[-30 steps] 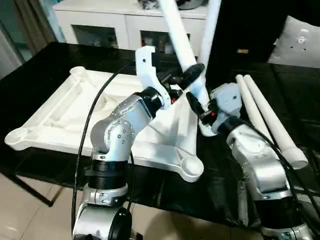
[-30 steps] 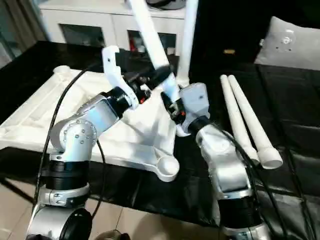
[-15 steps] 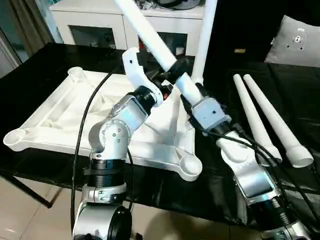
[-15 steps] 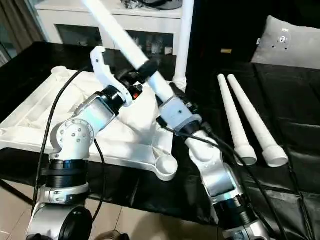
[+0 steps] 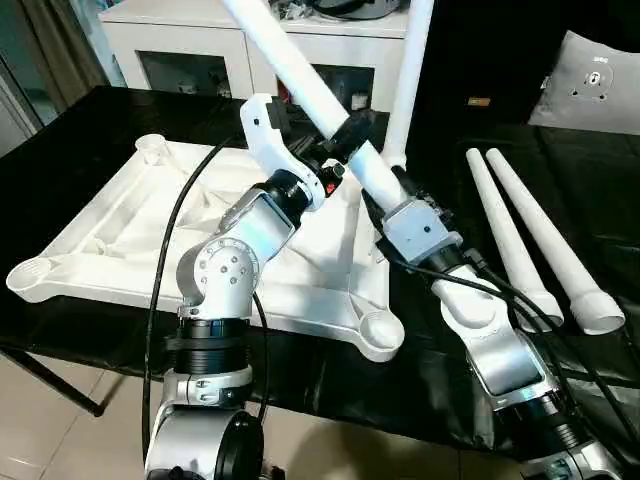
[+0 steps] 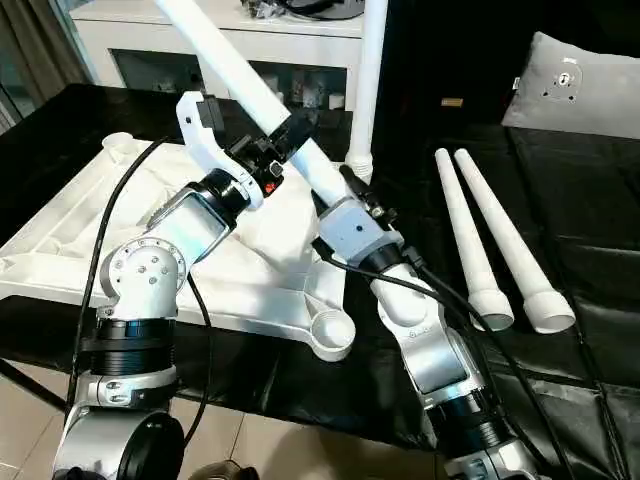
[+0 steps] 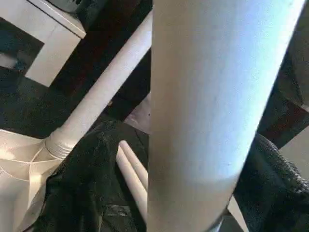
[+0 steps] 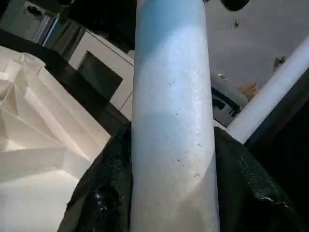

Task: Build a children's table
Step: Pick table leg

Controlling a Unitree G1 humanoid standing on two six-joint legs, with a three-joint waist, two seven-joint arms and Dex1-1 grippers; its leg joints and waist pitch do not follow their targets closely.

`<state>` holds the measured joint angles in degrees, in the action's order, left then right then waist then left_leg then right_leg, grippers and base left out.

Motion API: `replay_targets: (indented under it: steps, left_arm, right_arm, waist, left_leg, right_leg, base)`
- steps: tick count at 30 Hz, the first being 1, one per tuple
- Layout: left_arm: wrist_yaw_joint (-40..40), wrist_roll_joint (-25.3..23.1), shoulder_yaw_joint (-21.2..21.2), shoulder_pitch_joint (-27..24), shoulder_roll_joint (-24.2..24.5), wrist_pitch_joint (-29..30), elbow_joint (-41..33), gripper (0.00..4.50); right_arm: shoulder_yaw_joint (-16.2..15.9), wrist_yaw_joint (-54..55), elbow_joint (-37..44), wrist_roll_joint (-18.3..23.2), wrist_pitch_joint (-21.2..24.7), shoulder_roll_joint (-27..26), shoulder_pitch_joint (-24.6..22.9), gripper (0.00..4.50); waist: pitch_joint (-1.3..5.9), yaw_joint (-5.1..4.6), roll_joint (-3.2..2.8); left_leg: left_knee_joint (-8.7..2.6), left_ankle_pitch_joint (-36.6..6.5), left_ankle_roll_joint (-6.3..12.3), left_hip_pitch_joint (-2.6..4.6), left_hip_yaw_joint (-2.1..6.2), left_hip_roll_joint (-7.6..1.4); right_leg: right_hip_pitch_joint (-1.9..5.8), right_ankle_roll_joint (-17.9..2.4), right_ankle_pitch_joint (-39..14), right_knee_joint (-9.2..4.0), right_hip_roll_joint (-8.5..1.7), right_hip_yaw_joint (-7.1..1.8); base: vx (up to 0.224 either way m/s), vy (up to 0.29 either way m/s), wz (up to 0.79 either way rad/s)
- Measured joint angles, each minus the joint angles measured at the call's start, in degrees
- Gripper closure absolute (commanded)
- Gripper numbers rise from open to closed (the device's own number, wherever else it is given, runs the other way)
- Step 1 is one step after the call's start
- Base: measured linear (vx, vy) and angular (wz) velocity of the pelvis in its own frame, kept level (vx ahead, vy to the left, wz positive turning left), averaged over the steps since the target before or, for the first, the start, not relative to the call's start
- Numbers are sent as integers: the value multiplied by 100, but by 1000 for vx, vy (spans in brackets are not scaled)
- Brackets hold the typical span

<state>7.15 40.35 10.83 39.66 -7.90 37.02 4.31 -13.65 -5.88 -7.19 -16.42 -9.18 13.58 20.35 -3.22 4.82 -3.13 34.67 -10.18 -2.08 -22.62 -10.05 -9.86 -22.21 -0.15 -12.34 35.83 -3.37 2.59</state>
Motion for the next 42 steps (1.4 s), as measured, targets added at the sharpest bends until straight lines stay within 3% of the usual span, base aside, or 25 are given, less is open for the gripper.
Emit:
replay_targets:
  steps: [15, 17, 19, 22, 26, 38, 40, 42]
  left_arm:
    - [-33, -10, -121, 0, 8, -130, 2, 136]
    - [65, -318, -407, 0, 79, -255, 5, 136]
    - [287, -846, -948, -1, 362, -452, 25, 140]
    - [452, -1451, -1485, -56, 717, -727, 88, 182]
    - [637, -1812, -1955, -87, 962, -1116, 95, 199]
    - [713, -1919, -1974, -125, 866, -1343, 130, 214]
    - [706, -1848, -1879, -128, 760, -1315, 162, 217]
    - [600, -1418, -1490, -147, 415, -1069, 180, 222]
  right_arm:
    - [6, 14, -31, -8, -37, -38, 4, 266]
    - [9, 9, -34, 5, -42, -44, 4, 266]
    - [17, -5, -36, 32, -62, -54, 3, 266]
    - [23, -21, -79, 33, -109, -48, 2, 266]
    - [35, 45, -223, 118, -113, -117, -3, 266]
    - [90, 45, -224, 153, -114, -113, -2, 266]
    - [109, 41, -225, 152, -114, -97, -2, 266]
    - [132, 29, -224, 119, -119, -80, 1, 266]
  waist:
    - [0, 2, 0]
    - [-1, 13, 2]
    - [-1, 12, 1]
    - [0, -6, 1]
    - [0, -15, 1]
    - [0, -11, 1]
    - [0, -8, 1]
    - [0, -5, 1]
  left_leg:
    - [5, 0, 2, 0, 0, 0]
    - [6, 2, 6, -2, 0, 0]
    - [5, 3, 10, -2, 0, 0]
    - [5, 3, 8, 0, 0, -1]
    - [5, 3, 8, 0, 0, -1]
    - [8, 3, 8, 0, 0, -1]
    - [9, 3, 8, 0, 0, -1]
    - [12, 3, 8, 0, 0, 0]
  right_leg:
    - [0, 0, 0, 4, 0, -1]
    - [0, 1, 1, 4, 0, -1]
    - [0, 3, 2, 4, 0, -2]
    - [0, 7, 5, 4, 0, -2]
    - [-1, 7, 6, 6, 0, -3]
    - [0, 5, 8, 8, 0, -4]
    - [0, 5, 8, 9, 0, -4]
    - [0, 3, 8, 10, 0, -5]
  base:
    - [0, 0, 0]
    - [0, 0, 0]
    - [0, 0, 0]
    - [0, 0, 0]
    - [0, 0, 0]
    - [0, 0, 0]
    - [0, 0, 0]
    - [0, 0, 0]
